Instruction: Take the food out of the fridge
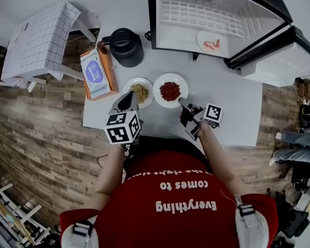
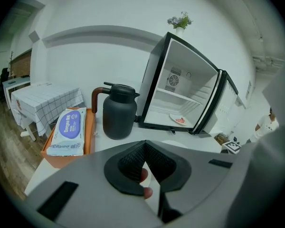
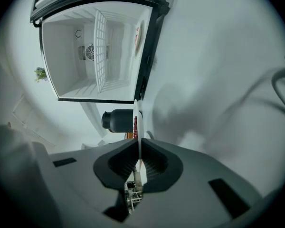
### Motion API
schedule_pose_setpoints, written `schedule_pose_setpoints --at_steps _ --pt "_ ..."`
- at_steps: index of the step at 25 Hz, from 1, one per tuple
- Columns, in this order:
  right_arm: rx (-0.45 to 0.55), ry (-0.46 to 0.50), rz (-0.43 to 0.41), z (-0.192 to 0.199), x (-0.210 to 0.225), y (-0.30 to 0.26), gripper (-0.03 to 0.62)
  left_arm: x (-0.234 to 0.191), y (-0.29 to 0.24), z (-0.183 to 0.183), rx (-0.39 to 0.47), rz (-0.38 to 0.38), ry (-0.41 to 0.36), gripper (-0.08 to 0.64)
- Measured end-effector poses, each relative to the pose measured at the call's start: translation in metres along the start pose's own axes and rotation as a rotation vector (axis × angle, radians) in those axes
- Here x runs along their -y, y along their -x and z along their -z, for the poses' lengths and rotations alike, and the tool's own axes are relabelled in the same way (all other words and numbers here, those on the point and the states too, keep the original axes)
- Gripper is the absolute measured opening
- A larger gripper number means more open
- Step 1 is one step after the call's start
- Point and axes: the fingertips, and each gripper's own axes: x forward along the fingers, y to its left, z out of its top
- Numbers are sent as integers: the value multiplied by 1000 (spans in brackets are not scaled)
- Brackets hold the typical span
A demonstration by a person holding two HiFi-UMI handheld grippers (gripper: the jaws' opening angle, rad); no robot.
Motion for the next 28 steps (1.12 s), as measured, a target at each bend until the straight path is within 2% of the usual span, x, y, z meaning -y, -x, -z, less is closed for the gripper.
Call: schedule_pose_setpoints --at_steps 3,12,18,20,21,25,28 --pt "-16 5 70 1 19 -3 25 1 0 3 -8 5 -8 6" --pt "-10 -20 182 3 47 -6 25 -4 1 3 -6 2 -1 6" --pt "-87 171 365 -1 51 -7 37 -3 3 3 -11 2 -8 6" --pt "-121 194 401 2 49 -10 142 -2 2 2 -11 5 -12 6" --pt "-139 192 414 4 47 -12 159 -1 1 1 -10 6 -17 6" --pt "-196 214 491 13 44 -11 196 4 -1 -3 -10 15 -40 6" --pt "-276 327 569 18 49 -10 202 7 -3 -3 -13 24 -42 6"
